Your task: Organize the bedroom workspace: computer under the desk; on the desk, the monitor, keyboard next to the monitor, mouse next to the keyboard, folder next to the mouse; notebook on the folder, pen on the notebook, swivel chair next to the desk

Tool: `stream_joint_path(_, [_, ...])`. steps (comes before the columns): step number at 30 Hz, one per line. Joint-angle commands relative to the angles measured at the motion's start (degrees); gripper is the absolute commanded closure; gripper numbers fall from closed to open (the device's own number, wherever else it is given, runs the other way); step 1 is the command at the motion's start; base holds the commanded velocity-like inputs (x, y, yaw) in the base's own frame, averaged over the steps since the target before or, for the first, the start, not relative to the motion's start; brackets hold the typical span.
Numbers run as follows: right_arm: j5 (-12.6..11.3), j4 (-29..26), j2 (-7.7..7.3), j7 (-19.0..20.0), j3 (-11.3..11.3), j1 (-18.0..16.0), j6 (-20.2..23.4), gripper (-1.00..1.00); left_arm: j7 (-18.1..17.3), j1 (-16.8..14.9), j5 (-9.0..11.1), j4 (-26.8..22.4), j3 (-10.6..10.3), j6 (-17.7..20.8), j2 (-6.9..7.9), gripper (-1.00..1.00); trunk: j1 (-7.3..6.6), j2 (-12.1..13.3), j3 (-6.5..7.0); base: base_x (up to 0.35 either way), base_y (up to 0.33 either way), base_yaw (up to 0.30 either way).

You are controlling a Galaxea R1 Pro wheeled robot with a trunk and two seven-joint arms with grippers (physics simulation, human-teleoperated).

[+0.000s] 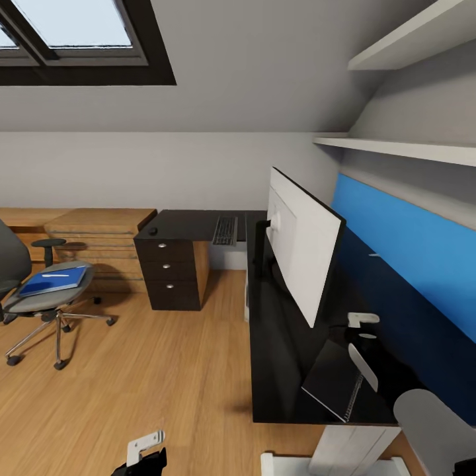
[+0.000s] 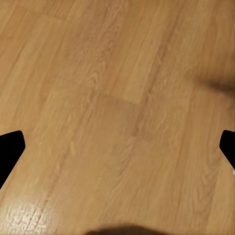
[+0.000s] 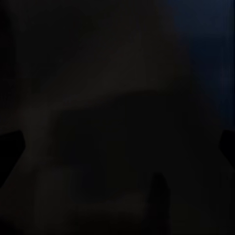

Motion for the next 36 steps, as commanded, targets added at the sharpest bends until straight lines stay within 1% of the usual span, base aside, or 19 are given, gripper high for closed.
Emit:
stream_joint_path(1, [-0.7, -0.1, -0.2, -0.5, 0.4, -0.1, 0.3, -1.0, 0.5, 0.0, 0.3, -0.2, -0.3, 0.2, 0.08, -1.0, 0.0, 0.0, -0.06, 0.001, 0.0, 0.0])
stream_joint_path(2, [-0.9, 0.0, -0.48, -0.3, -0.2, 0.0, 0.3, -1.0, 0.5, 0.0, 0.3, -0.2, -0.3, 0.2, 0.08, -1.0, 0.0, 0.0, -0.06, 0.0, 0.0, 0.0])
stream_joint_path(5, [-1.0, 0.0, -0.55, 0.3, -0.9, -0.1, 0.3, -1.0, 0.5, 0.0, 0.3, -0.2, -0.3, 0.2, 0.08, -1.0, 0.0, 0.0, -0.06, 0.0, 0.0, 0.0])
stream_joint_path(11, [-1.0, 0.0, -0.55, 1.8, -1.9, 0.0, 0.4, -1.0, 0.5, 0.0, 0.3, -0.4, -0.4, 0.2, 0.05, -1.0, 0.0, 0.0, -0.06, 0.0, 0.0, 0.0])
stream_joint_path(19, [-1.0, 0.0, -0.53, 2.0, -2.0, 0.0, 0.8, -1.0, 0.5, 0.0, 0.3, -0.8, -0.3, 0.3, -0.18, -1.0, 0.0, 0.0, -0.06, 0.0, 0.0, 0.0])
stream_joint_path(24, [-1.0, 0.0, -0.52, 2.1, -2.0, -0.1, 2.4, -1.0, 0.5, 0.0, 0.3, -0.9, -0.3, 0.3, -0.26, -1.0, 0.0, 0.0, -0.06, 0.0, 0.0, 0.0])
stream_joint_path(36, [-1.0, 0.0, -0.52, 2.2, -2.0, -0.1, 2.9, -1.0, 0.4, 0.0, 0.3, -1.0, -0.4, 0.3, -0.27, -1.0, 0.0, 0.0, -0.06, 0.0, 0.0, 0.0])
